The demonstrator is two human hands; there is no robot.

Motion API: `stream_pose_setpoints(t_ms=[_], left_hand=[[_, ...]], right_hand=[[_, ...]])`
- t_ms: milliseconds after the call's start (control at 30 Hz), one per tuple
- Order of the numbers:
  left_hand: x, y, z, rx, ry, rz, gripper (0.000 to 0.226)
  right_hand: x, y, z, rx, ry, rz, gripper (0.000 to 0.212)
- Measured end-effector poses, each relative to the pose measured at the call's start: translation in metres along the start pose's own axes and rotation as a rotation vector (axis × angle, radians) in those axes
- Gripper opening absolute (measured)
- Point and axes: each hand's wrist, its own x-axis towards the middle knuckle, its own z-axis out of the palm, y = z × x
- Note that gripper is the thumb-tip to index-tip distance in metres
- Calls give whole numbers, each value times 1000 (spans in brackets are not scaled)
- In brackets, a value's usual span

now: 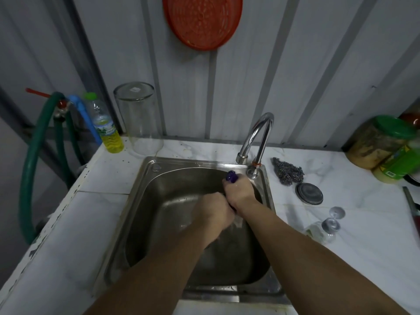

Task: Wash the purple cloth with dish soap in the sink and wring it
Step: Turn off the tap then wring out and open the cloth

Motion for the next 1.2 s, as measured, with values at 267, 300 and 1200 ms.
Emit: stream_pose_setpoints(t_ms=[267, 300, 1200], left_hand=[[-6, -16, 16, -470, 323, 183, 49], [-8, -19, 13, -542, 278, 204, 62], [-11, 28, -49, -1294, 543, -229, 48]], right_hand=[[-8, 10, -7, 933, 11, 338, 39], [-8, 13, -8, 978, 57, 345, 34], [-40, -27, 2, 1113, -43, 555, 38]])
